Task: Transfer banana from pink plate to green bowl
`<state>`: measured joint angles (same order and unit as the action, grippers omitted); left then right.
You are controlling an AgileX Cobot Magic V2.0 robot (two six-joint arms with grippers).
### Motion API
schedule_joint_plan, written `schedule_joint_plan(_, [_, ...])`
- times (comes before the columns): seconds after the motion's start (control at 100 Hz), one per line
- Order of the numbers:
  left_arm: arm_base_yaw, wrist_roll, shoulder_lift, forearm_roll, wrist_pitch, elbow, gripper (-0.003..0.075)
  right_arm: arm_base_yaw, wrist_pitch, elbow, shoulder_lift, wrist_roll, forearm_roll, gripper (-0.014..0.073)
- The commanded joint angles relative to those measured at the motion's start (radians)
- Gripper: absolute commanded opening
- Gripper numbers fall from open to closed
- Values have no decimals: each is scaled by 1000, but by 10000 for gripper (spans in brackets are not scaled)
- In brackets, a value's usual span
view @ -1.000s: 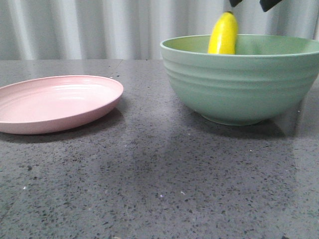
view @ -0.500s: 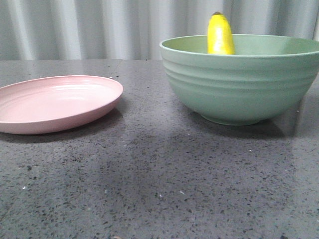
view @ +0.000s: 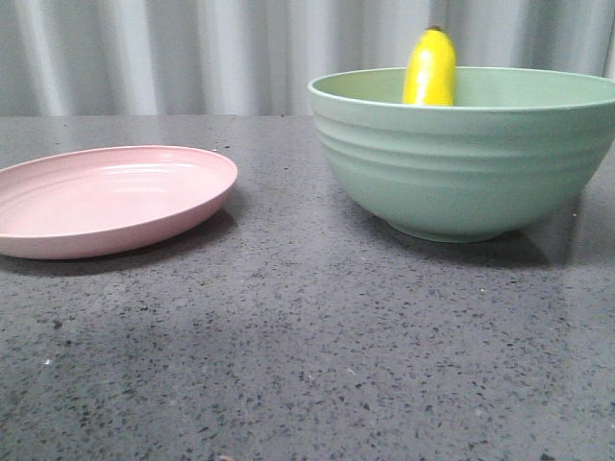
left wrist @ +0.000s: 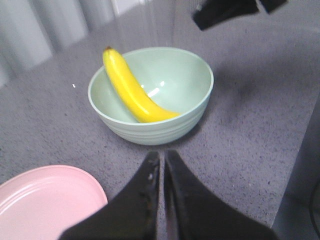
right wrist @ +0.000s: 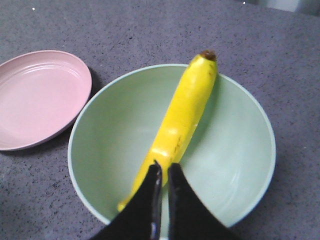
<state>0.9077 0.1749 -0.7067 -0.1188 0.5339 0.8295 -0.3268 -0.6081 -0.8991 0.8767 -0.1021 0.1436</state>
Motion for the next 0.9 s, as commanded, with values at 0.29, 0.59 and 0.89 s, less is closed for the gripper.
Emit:
schedule_joint_plan(0.29, [4,-14,395,-66,-238,-320,-20,-2,237,375,-502,-11,0,-71])
schedule_joint_plan(0.59, [4,-14,568,-67,-236,-463,-20,2,240,586,-825,-11,0,-71])
schedule_joint_plan(0.89, [4,-14,575,-68,-231,-479,-20,2,226,627,-903,-11,0,-71])
